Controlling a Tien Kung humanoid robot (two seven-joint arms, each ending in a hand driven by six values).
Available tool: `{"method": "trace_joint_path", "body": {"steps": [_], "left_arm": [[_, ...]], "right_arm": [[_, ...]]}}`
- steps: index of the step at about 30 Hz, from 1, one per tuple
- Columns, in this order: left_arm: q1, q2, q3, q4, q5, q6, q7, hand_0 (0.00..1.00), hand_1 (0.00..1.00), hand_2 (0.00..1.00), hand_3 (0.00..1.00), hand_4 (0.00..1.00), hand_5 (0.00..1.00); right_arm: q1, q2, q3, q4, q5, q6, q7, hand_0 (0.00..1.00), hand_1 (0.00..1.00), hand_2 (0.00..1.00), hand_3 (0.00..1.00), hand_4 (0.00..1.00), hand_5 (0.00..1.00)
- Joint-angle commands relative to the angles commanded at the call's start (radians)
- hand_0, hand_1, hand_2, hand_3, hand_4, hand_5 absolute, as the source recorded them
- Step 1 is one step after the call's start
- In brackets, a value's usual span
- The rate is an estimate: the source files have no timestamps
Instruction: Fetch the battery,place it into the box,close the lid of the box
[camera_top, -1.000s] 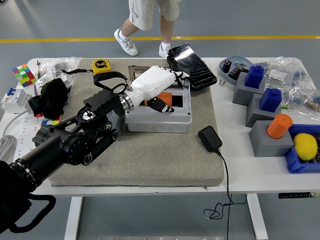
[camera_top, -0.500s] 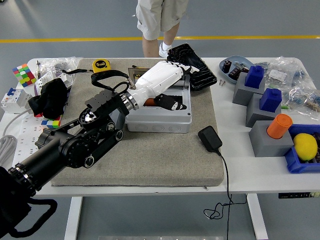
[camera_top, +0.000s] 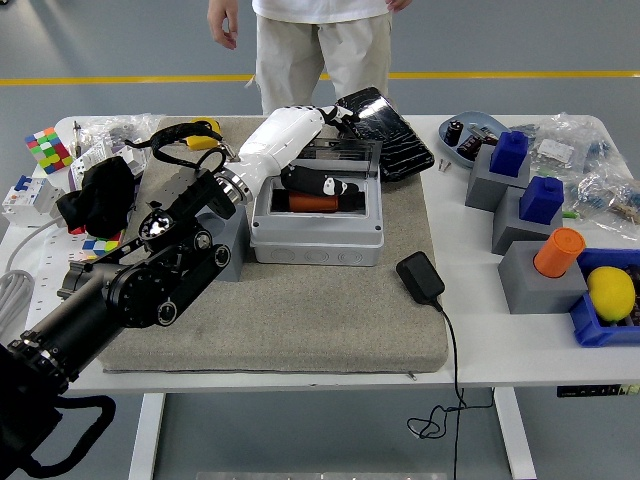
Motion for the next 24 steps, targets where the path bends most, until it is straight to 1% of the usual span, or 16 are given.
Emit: {"method": "trace_joint_path", "body": {"steps": [1, 3, 6, 7, 10, 12, 13, 17, 18, 19, 21, 24], "left_arm": [[0.003, 0.000, 0.004, -0.006, -0.002, -0.004, 0.008, 0.661, 0.744, 0.699, 0.779, 0.998, 0.431], [0.016, 0.000, 0.020, -0.041, -0.022, -0.020, 0.039, 0.661, 0.744, 0.699, 0.779, 0.998, 0.431], [0.031, 0.004, 0.037, -0.083, -0.042, -0.031, 0.065, 0.661, 0.744, 0.699, 0.779, 0.998, 0.431], [0.036, 0.009, 0.043, -0.097, -0.050, -0.034, 0.072, 0.576, 0.698, 0.674, 0.773, 0.998, 0.434], [0.052, 0.027, 0.063, -0.139, -0.080, -0.039, 0.092, 0.576, 0.698, 0.674, 0.773, 0.998, 0.434], [0.058, 0.033, 0.071, -0.153, -0.089, -0.042, 0.100, 0.576, 0.698, 0.674, 0.773, 0.998, 0.434], [0.062, 0.037, 0.074, -0.160, -0.094, -0.044, 0.104, 0.525, 0.669, 0.663, 0.768, 0.998, 0.435], [0.075, 0.050, 0.087, -0.182, -0.121, -0.048, 0.114, 0.525, 0.669, 0.663, 0.768, 0.998, 0.435], [0.081, 0.058, 0.094, -0.192, -0.132, -0.049, 0.120, 0.525, 0.669, 0.663, 0.768, 0.998, 0.435], [0.085, 0.063, 0.100, -0.198, -0.144, -0.051, 0.125, 0.481, 0.652, 0.659, 0.769, 0.998, 0.433], [0.094, 0.074, 0.112, -0.212, -0.168, -0.057, 0.139, 0.481, 0.652, 0.659, 0.769, 0.998, 0.433], [0.113, 0.094, 0.131, -0.250, -0.214, -0.065, 0.155, 0.481, 0.652, 0.659, 0.769, 0.998, 0.433]], "right_arm": [[0.000, 0.000, 0.000, 0.000, 0.001, 0.000, 0.000, 0.651, 0.644, 0.677, 0.593, 0.998, 0.582], [0.000, -0.002, -0.006, 0.000, 0.008, -0.001, 0.003, 0.651, 0.644, 0.677, 0.593, 0.998, 0.582], [0.000, -0.002, -0.011, 0.000, 0.017, -0.002, 0.008, 0.651, 0.644, 0.677, 0.593, 0.998, 0.582], [0.000, -0.002, -0.015, 0.000, 0.021, -0.003, 0.011, 0.651, 0.644, 0.676, 0.594, 0.998, 0.581], [-0.001, -0.003, -0.024, 0.000, 0.033, -0.005, 0.017, 0.651, 0.644, 0.676, 0.594, 0.998, 0.581], [-0.002, -0.003, -0.025, 0.000, 0.032, -0.005, 0.018, 0.651, 0.644, 0.676, 0.594, 0.998, 0.581], [-0.003, -0.002, -0.023, 0.000, 0.030, -0.004, 0.018, 0.651, 0.644, 0.676, 0.594, 0.998, 0.581], [-0.006, -0.002, -0.025, 0.000, 0.032, -0.004, 0.019, 0.651, 0.644, 0.676, 0.594, 0.998, 0.581], [-0.008, -0.002, -0.026, 0.000, 0.033, -0.004, 0.020, 0.651, 0.644, 0.676, 0.594, 0.998, 0.581], [-0.008, -0.002, -0.026, 0.000, 0.034, -0.004, 0.021, 0.651, 0.644, 0.676, 0.595, 0.998, 0.581], [-0.010, -0.003, -0.026, 0.000, 0.036, -0.005, 0.022, 0.651, 0.644, 0.676, 0.595, 0.998, 0.581], [-0.014, -0.004, -0.026, 0.000, 0.040, -0.006, 0.024, 0.651, 0.644, 0.676, 0.595, 0.998, 0.581]]}}
